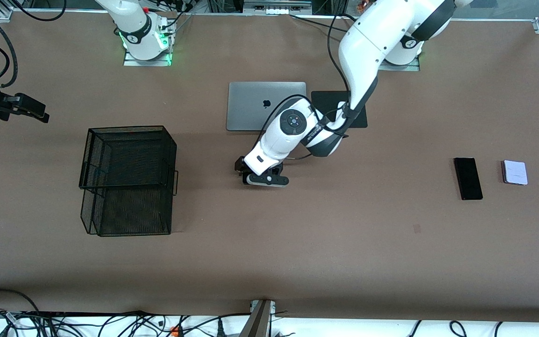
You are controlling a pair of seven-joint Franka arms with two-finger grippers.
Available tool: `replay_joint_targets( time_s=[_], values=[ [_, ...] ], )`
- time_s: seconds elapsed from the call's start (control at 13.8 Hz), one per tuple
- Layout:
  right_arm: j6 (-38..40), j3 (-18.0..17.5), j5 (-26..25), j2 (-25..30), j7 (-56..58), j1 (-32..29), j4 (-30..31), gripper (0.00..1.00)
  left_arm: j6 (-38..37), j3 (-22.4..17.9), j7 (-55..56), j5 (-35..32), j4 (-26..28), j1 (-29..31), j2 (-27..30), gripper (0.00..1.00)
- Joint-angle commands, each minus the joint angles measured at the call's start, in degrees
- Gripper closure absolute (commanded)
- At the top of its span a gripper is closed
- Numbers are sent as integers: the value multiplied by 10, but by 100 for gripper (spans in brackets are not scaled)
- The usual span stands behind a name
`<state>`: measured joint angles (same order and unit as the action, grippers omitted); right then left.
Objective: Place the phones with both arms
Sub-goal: 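Carry the flip phone beside the laptop with the left gripper and release, then reach the right gripper to the flip while the left gripper reaches the slab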
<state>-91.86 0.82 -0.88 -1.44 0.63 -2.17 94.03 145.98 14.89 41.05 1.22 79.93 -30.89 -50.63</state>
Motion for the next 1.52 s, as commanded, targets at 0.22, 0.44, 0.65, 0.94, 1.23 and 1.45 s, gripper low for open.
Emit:
replay_joint_targets(
  time_s=[0.22, 0.44, 0.65, 0.94, 1.23, 1.45],
  values=[
    [-4, -11, -2, -4, 2, 29, -1, 0, -364, -10, -23, -89, 15, 109, 153, 0],
    [-30, -11, 4, -22, -48, 109, -1, 0, -459, -9, -153, -185, 15, 198, 200, 0],
    [-80, -11, 3, -68, -198, 228, -2, 0, -480, -6, -254, -184, 30, 312, 229, 0],
    [-144, -10, -1, -200, -395, 395, -90, 0, -389, 5, -364, -164, 110, 459, 232, 0],
    [-193, -7, -4, -312, -475, 463, -154, 0, -224, 8, -421, -164, 248, 549, 243, 0],
    [-245, -7, -28, -355, -464, 463, -135, 0, -109, 7, -475, -166, 324, 597, 239, 0]
  ],
)
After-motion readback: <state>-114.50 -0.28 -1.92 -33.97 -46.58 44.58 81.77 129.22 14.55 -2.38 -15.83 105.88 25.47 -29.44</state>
